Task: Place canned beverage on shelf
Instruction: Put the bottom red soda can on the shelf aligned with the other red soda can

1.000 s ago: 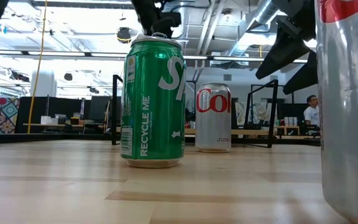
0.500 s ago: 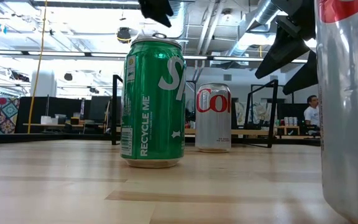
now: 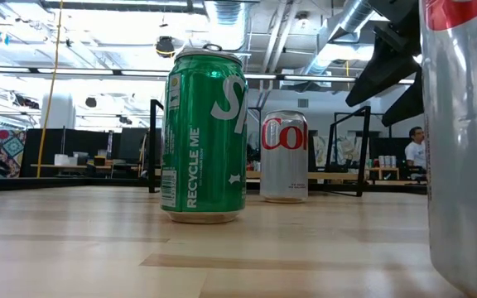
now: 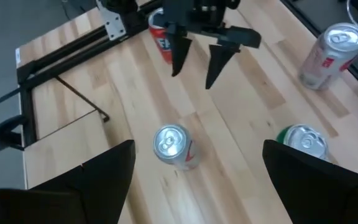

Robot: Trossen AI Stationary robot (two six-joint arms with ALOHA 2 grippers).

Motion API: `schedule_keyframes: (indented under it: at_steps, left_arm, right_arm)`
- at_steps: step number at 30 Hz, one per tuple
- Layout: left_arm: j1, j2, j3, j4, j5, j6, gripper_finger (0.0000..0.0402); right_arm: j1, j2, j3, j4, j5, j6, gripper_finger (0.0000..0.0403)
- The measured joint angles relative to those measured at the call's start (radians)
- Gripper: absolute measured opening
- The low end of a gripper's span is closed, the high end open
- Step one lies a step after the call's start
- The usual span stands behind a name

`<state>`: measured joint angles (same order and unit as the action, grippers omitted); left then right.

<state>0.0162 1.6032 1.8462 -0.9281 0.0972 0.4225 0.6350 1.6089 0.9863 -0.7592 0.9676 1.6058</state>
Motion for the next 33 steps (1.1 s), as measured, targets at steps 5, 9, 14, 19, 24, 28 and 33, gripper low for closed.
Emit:
schedule_keyframes:
  at_steps: [5, 9, 14, 19, 24, 28, 33]
  left_arm:
    - [-0.025, 0.000, -0.037, 0.006, -0.068, -0.015, 0.0336]
    - [-0.028, 0.001, -0.112, 0.011, -0.085, -0.069, 0.0336]
    - [-0.034, 0.002, -0.231, 0.029, -0.111, -0.122, 0.0336]
    - [-0.051, 0.003, -0.301, 0.075, -0.072, -0.171, 0.0336]
    - [-0.066, 0.000, -0.321, 0.158, -0.049, -0.208, 0.0336]
    - [-0.063, 0.001, -0.342, 0.203, -0.052, -0.223, 0.0336]
    - [-0.064, 0.002, -0.384, 0.272, 0.013, -0.256, 0.0336]
  right_arm:
    - [-0.004, 0.000, 0.000, -0.019, 0.002, 0.001, 0.0315]
    - [-0.010, 0.000, 0.000, -0.026, 0.006, 0.001, 0.0315]
    - [-0.010, 0.000, 0.000, -0.040, 0.018, 0.001, 0.0315]
    - [-0.010, 0.000, 0.000, -0.054, 0.019, 0.009, 0.0315]
    - [-0.010, 0.000, 0.000, -0.087, 0.019, 0.043, 0.0315]
    - [-0.010, 0.000, 0.000, -0.100, 0.025, 0.044, 0.0315]
    - [-0.010, 0.000, 0.000, -0.111, 0.030, 0.045, 0.0315]
